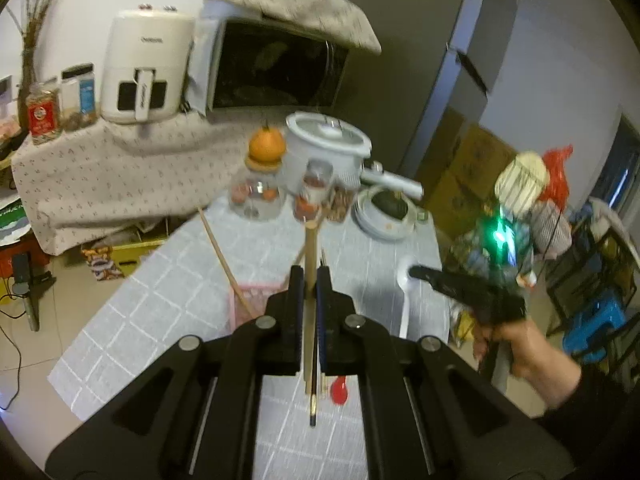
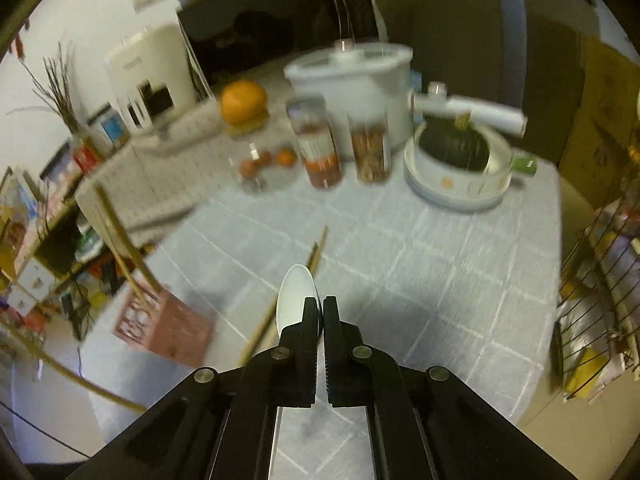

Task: Organize utensils
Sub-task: 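Lower the chopstick into the pink caddy and open the left tool while the right tool carries the spoon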

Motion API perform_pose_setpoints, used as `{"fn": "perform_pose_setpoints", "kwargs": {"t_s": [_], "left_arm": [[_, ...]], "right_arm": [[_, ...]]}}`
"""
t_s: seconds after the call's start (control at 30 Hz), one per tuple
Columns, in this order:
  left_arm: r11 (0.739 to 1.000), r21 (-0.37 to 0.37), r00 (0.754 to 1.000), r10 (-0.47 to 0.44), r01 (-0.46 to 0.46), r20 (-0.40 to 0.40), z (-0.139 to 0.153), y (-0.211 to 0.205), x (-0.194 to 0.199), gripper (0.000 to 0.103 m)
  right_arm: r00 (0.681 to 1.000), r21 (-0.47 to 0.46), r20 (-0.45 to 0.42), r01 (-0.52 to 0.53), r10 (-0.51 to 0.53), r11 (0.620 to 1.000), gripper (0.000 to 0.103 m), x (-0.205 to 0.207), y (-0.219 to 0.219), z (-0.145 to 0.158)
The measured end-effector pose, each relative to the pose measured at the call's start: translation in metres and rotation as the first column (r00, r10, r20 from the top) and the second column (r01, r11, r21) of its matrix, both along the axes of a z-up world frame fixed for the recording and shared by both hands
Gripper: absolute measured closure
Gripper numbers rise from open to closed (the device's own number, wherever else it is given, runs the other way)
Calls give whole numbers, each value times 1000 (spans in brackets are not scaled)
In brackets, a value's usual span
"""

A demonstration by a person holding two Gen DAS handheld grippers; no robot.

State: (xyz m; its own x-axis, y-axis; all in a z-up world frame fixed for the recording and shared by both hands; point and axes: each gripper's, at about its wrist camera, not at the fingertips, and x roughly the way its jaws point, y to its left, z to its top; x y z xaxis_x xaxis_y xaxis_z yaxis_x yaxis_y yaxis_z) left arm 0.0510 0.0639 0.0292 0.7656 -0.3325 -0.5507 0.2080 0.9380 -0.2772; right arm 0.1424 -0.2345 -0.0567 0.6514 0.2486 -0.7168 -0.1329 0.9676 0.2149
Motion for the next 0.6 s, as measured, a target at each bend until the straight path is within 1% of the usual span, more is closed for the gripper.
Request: {"fn": "perform_pose_setpoints", "kwargs": {"t_s": [0.13, 0.27, 0.33, 0.43, 0.53, 0.6], "left_arm": [[997, -1, 994, 71, -71, 83, 7, 8, 1, 97], [990, -12, 976, 140, -140, 169, 8, 13, 4, 97], [987, 4, 974, 155, -158, 166, 5, 12, 11, 97], [985, 24, 975, 168, -173, 143, -1, 10, 22, 97], [980, 53, 977, 183, -189, 109, -9, 7, 31, 97], [976, 74, 975, 197, -205, 101, -14, 5, 36, 96]], "right_arm": [[997, 16, 76, 20, -21, 1000, 100, -13, 17, 21], [992, 3, 128, -9, 9, 1000, 100, -20, 39, 31], [988, -10, 153, -27, 28, 1000, 100, -22, 53, 37], [986, 6, 162, -51, 50, 999, 100, -22, 65, 39], [983, 8, 165, -78, 75, 997, 100, -19, 77, 39], [981, 4, 174, -89, 86, 996, 100, -19, 84, 39]]}}
